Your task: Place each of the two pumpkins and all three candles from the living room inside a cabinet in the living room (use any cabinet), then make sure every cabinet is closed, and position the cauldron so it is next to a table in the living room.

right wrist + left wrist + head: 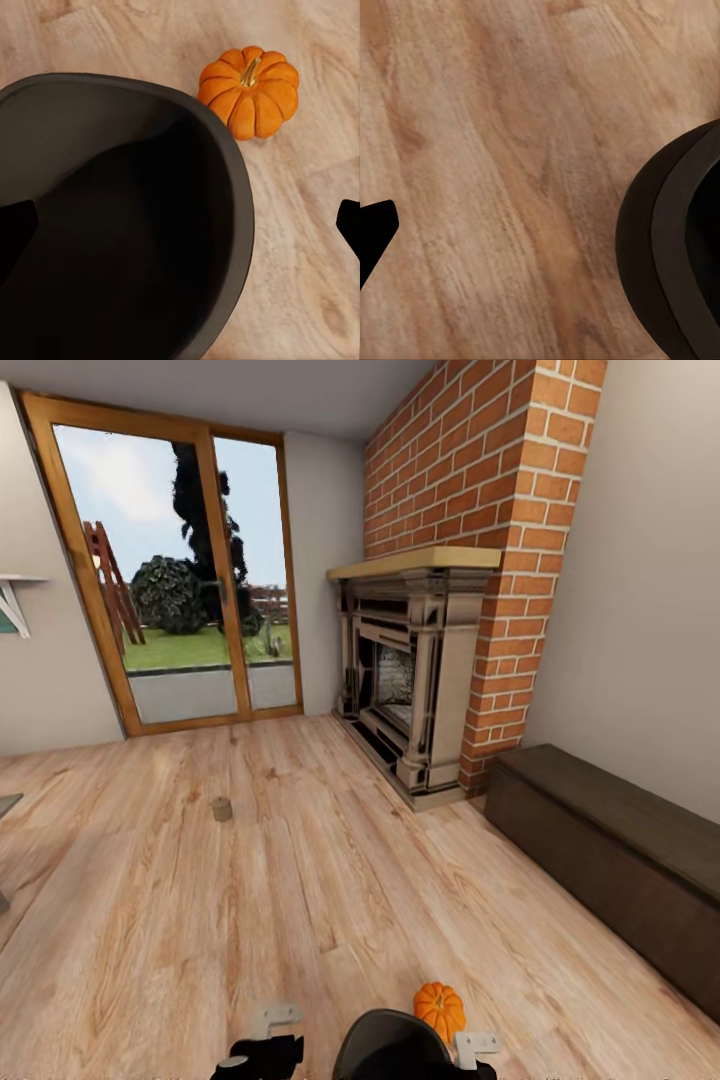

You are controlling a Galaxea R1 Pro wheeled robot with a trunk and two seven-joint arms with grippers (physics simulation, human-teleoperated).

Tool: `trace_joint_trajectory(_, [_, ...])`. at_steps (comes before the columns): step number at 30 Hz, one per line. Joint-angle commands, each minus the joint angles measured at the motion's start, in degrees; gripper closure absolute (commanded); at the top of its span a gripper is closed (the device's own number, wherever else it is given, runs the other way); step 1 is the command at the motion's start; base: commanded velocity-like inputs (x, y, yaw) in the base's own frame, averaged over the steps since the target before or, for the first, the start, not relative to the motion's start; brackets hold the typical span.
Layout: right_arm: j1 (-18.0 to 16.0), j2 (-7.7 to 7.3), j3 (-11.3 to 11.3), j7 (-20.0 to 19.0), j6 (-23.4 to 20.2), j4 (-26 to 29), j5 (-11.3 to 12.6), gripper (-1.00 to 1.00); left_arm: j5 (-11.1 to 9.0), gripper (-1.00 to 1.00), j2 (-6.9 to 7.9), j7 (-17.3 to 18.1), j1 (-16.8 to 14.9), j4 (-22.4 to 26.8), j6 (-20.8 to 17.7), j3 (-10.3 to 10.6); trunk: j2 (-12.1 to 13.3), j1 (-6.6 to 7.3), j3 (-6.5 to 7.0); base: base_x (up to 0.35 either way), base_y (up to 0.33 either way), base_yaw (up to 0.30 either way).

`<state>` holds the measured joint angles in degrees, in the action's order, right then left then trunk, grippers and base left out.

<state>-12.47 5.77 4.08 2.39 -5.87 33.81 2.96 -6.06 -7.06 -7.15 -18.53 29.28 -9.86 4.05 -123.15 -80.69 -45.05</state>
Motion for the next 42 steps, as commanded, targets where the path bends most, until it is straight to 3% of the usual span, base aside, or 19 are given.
trace_joint_trajectory(1, [-0.01,-0.01,0.23,0.25,-0.31,0.12,0.30,-1.00,-0.57,-1.00,0.01,-0.56,-0.01,0.04,-0.24,0.43,-0.44,-0.22,-0.24,0.000,0.000,0.000])
trace_joint_trajectory(13, [-0.01,-0.05,0.23,0.25,-0.29,0.12,0.20,-1.00,-0.61,-1.00,-0.18,-0.72,-0.01,-0.10,-0.07,3.22,-5.25,-2.85,-2.40,0.000,0.000,0.000])
trace_joint_trajectory(28, [-0.01,-0.06,0.06,0.22,-0.55,0.12,0.47,-1.00,-0.72,-1.00,-2.69,-3.60,-0.12,0.53,-0.07,3.82,-11.27,-6.15,-5.09,0.000,0.000,0.000])
trace_joint_trajectory(34, [-0.01,-0.06,0.05,0.17,-0.55,0.14,0.40,-1.00,-1.02,-1.00,-2.94,-3.59,-0.18,1.70,-0.07,5.97,-13.68,-7.46,-6.17,0.000,0.000,0.000])
trace_joint_trajectory(42, [-0.01,-0.01,0.07,0.16,-0.46,0.17,0.30,-1.00,-1.14,-1.00,-2.79,-2.58,-0.10,1.66,-0.07,6.90,-13.68,-7.46,-6.17,0.000,0.000,0.000])
